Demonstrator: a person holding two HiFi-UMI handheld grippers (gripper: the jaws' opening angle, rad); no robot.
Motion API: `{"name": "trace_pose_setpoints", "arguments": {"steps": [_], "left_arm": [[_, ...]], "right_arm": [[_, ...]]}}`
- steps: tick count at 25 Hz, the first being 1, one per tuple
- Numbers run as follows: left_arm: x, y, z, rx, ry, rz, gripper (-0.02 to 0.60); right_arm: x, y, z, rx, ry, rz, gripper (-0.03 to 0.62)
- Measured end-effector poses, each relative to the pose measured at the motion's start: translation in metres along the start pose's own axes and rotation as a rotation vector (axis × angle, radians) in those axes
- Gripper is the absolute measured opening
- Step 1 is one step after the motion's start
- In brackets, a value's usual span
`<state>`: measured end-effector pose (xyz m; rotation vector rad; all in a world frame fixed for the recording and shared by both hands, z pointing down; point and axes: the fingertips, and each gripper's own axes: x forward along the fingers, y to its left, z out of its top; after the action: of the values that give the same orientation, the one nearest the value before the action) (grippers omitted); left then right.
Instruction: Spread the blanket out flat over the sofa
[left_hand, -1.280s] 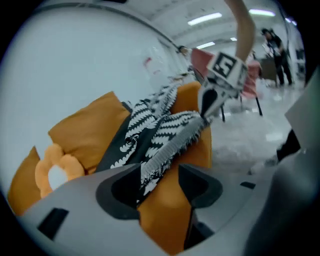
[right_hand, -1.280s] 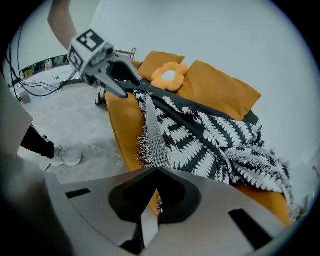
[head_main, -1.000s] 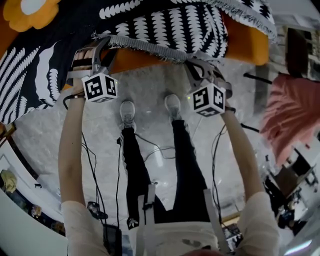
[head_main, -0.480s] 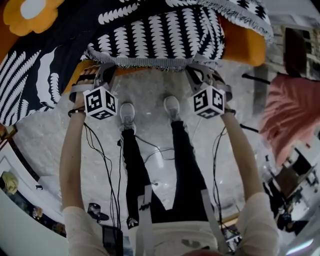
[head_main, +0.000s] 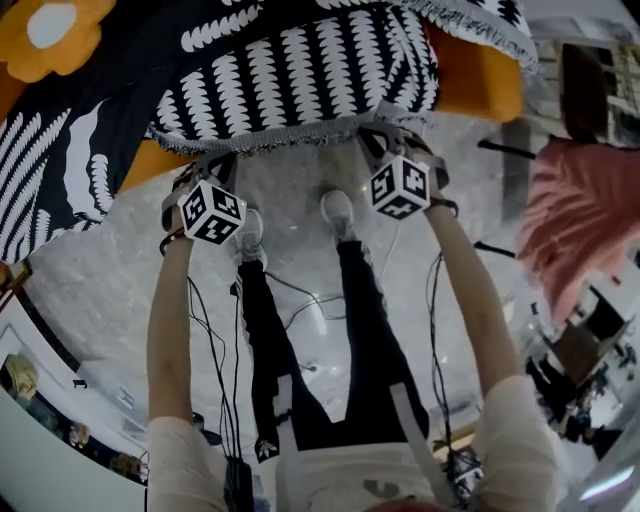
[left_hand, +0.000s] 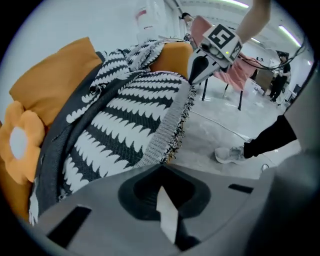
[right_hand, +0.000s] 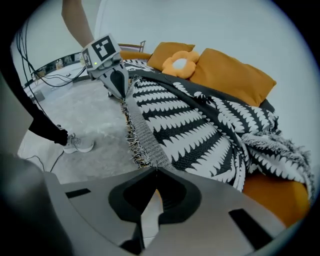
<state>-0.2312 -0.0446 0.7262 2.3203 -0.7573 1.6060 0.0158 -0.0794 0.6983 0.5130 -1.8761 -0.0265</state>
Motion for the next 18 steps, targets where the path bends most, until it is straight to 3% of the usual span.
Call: {"name": "trace_pose_setpoints", "arguments": {"steps": [2, 5, 6, 8, 10, 15, 18], "left_arm": [[0.005, 0.006, -0.009, -0.026, 0.035, -0.005, 0.008], [0.005, 0.012, -0.010, -0.045, 0.032, -0.005, 0.008], [0.008, 0.010, -0.006, -0.045, 0.017, -0.014, 0.008], [0.015, 0.004, -0.002, -0.045, 0.001, -0.030, 0.008], [0.020, 0.004, -0.006, -0.058, 0.012, -0.028, 0.008], [0.015, 0.004, -0.011, -0.067, 0.042, -0.019, 0.008], [0.018, 0.010, -0.009, -0.073, 0.018, 0.008, 0.008]], "right_arm": [[0.012, 0.004, 0.000, 0.009, -0.006, 0.013, 0.009], [0.012, -0.006, -0.020, 0.033, 0.034, -0.073, 0.015], [0.005, -0.013, -0.039, 0.071, 0.073, -0.118, 0.033], [-0.006, -0.025, -0.077, 0.177, 0.149, -0.207, 0.141], [0.000, -0.035, -0.096, 0.244, 0.179, -0.283, 0.161], [0.035, -0.035, -0.093, 0.145, 0.174, -0.380, 0.160], [0.036, -0.048, -0.096, 0.140, 0.165, -0.475, 0.017]]}}
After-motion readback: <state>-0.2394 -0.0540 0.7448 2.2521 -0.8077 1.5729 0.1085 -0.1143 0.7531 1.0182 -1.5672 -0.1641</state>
